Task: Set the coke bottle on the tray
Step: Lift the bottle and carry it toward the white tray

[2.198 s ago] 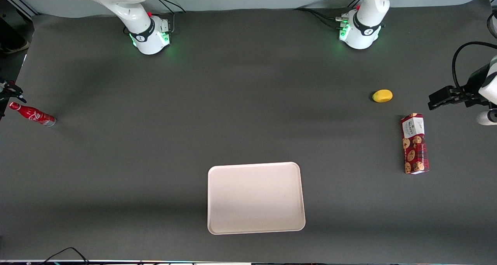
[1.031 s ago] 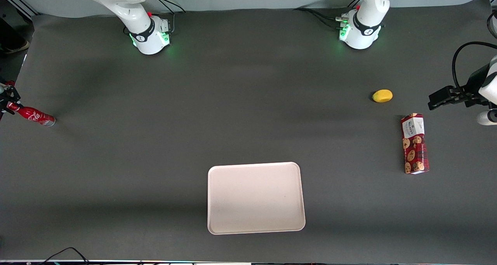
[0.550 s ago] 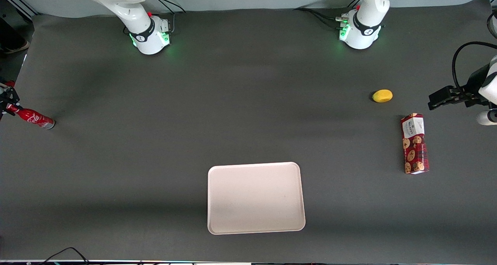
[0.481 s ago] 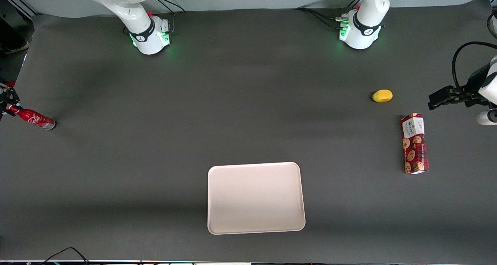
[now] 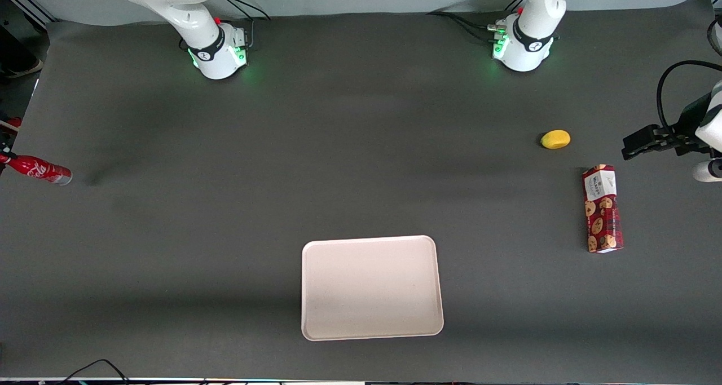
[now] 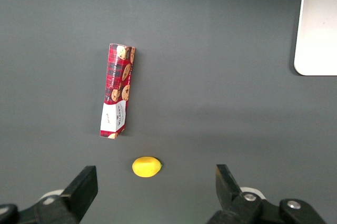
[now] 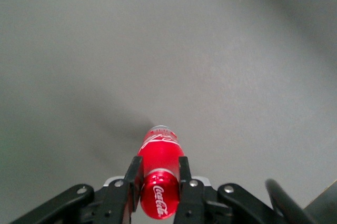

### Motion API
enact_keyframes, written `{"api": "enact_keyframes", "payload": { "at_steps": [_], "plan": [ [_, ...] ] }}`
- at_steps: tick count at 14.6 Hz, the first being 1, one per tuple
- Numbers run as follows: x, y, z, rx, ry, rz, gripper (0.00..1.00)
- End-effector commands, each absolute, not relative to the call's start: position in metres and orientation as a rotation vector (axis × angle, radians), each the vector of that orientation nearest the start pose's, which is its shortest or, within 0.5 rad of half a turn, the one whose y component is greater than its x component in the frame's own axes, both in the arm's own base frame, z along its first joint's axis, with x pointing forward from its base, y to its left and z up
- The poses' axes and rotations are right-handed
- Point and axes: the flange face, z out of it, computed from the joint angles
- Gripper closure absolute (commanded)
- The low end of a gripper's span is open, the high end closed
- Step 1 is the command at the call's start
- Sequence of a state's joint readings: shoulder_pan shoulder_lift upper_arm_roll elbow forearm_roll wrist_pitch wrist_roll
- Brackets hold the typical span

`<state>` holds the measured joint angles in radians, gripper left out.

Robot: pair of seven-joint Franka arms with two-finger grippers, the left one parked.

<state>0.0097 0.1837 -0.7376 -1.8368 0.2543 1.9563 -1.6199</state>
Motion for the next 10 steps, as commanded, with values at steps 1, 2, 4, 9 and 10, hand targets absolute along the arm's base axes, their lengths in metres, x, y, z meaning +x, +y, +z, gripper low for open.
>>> {"api": "enact_keyframes", "payload": {
  "at_steps": [1,2,4,9,10],
  "plan": [
    [0.492,-0.313,0.514,-2.877,-1.123,-0.086,1.0],
    [0.5,-0.29,0.533,-2.896,-1.076,-0.057,1.0],
    [0.519,-0.241,0.571,-2.912,-1.029,-0.01,1.0],
    [0.55,-0.084,0.652,-2.992,-0.887,0.061,1.0],
    [0.549,-0.05,0.671,-3.013,-0.817,0.07,1.0]
  ]
}}
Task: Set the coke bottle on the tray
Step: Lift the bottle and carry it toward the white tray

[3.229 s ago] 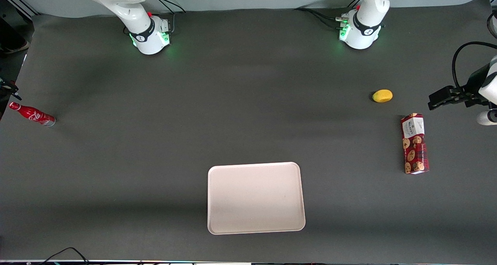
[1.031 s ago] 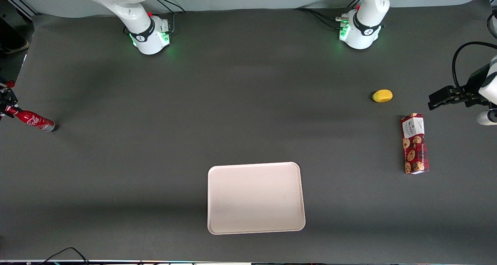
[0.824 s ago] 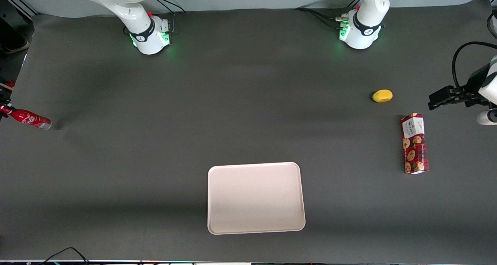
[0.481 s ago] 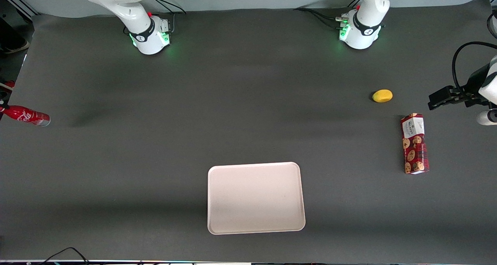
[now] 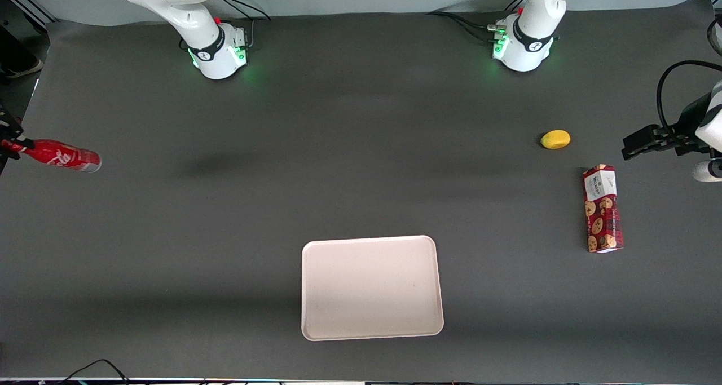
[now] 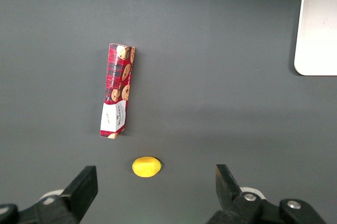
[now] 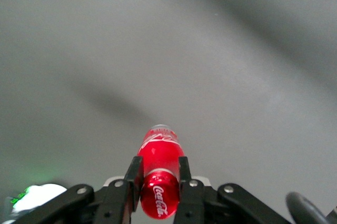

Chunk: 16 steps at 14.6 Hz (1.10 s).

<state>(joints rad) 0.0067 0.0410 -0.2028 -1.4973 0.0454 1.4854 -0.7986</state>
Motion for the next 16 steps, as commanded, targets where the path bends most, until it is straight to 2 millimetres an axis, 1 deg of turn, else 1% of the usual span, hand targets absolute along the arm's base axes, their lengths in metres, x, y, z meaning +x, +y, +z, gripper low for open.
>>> {"api": "enact_keyframes", "payload": {
  "at_steps": [1,2,3,4,5,6,8,9,11,12,14,16],
  "plan": [
    [0.546,-0.015,0.686,-3.029,-0.762,0.067,1.0],
    [0.545,0.017,0.693,-3.041,-0.709,0.06,1.0],
    [0.544,0.053,0.69,-3.052,-0.639,0.07,1.0],
    [0.545,0.093,0.68,-3.06,-0.574,0.098,1.0],
    [0.551,0.127,0.663,-3.06,-0.534,0.134,1.0],
    [0.56,0.153,0.641,-3.054,-0.502,0.184,1.0],
    [0.578,0.201,0.615,-3.033,-0.4,0.124,1.0],
    [0.584,0.224,0.6,-3.025,-0.346,0.12,1.0],
    [0.596,0.265,0.574,-3.055,-0.278,0.029,1.0],
    [0.602,0.284,0.555,-3.071,-0.262,-0.005,1.0],
    [0.616,0.312,0.527,-3.052,-0.208,-0.095,1.0],
    [0.629,0.34,0.496,-3.067,-0.271,-0.19,1.0]
  ]
}}
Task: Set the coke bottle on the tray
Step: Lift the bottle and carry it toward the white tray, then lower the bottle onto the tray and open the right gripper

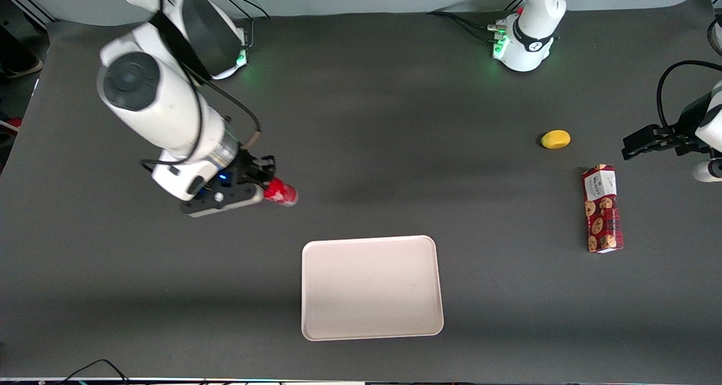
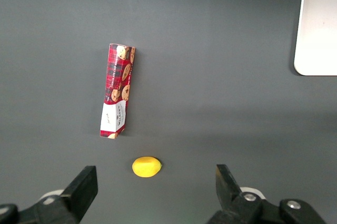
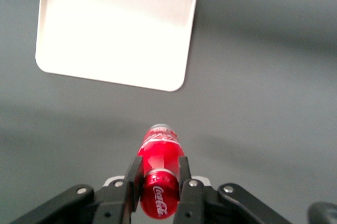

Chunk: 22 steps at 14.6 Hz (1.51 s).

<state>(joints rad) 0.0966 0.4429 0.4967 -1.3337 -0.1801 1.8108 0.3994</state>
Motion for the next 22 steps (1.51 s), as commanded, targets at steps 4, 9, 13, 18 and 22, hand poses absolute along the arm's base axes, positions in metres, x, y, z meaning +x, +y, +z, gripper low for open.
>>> {"api": "enact_keyframes", "payload": {
  "at_steps": [4,9,13,18,22],
  "plan": [
    [0.661,0.364,0.43,-3.094,-0.306,-0.327,1.0],
    [0.688,0.375,0.369,-3.078,-0.333,-0.418,1.0],
    [0.689,0.379,0.343,-3.085,-0.332,-0.417,0.96],
    [0.69,0.381,0.338,-3.09,-0.297,-0.425,0.34],
    [0.684,0.376,0.384,-3.099,-0.279,-0.43,0.18]
  ]
}}
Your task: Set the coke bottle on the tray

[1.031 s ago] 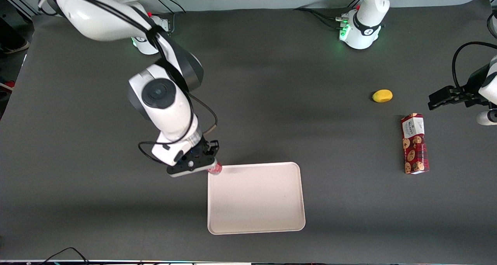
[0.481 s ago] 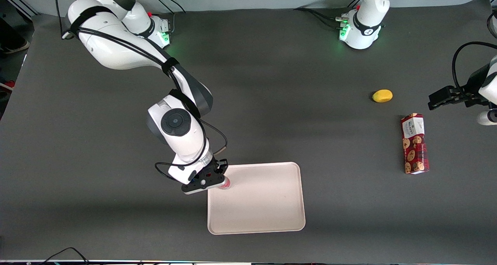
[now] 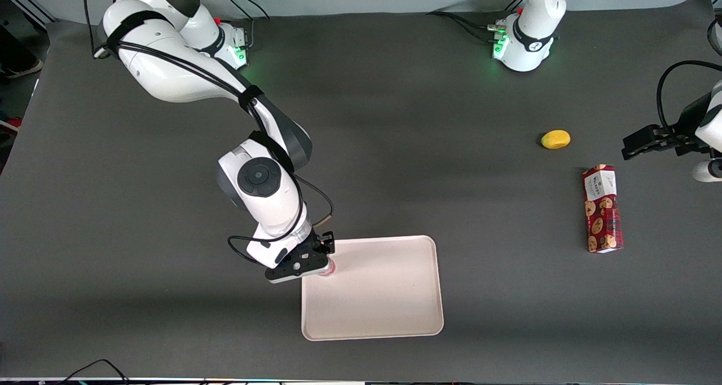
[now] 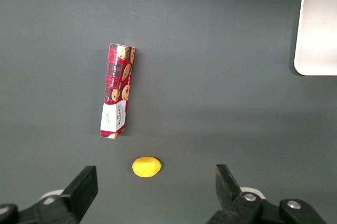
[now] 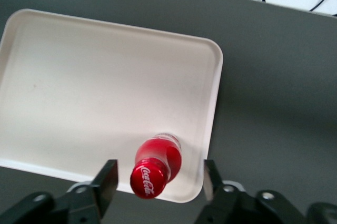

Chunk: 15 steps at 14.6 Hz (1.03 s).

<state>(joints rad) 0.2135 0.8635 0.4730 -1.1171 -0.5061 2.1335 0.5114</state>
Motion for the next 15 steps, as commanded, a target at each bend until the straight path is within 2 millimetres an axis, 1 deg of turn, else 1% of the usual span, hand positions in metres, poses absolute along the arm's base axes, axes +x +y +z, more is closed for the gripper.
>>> {"api": "enact_keyframes", "payload": {
  "at_steps": [1,2,3,4,6,7,8,9,10,11,12,13,14,15],
  "plan": [
    [0.676,0.375,0.408,-3.108,-0.27,-0.392,0.1],
    [0.666,0.369,0.434,-3.136,-0.251,-0.339,0.08],
    [0.661,0.352,0.466,-3.163,-0.212,-0.322,0.03],
    [0.65,0.338,0.498,-3.185,-0.19,-0.298,0.0],
    [0.625,0.294,0.548,-3.215,-0.11,-0.151,0.0],
    [0.609,0.279,0.57,-3.233,-0.076,-0.126,0.0],
    [0.599,0.25,0.58,-3.273,-0.023,-0.064,0.0],
    [0.587,0.23,0.595,-3.28,-0.047,-0.021,0.0],
    [0.575,0.207,0.607,-3.296,-0.114,0.017,0.0],
    [0.566,0.18,0.611,-3.319,-0.118,0.046,0.0],
    [0.551,0.161,0.614,-3.319,-0.08,0.071,0.0],
    [0.542,0.132,0.613,-3.265,-0.031,0.119,0.0],
    [0.536,0.1,0.616,-3.198,-0.024,0.135,0.0],
    [0.532,0.077,0.611,-3.173,-0.03,0.146,0.0]
  ]
}}
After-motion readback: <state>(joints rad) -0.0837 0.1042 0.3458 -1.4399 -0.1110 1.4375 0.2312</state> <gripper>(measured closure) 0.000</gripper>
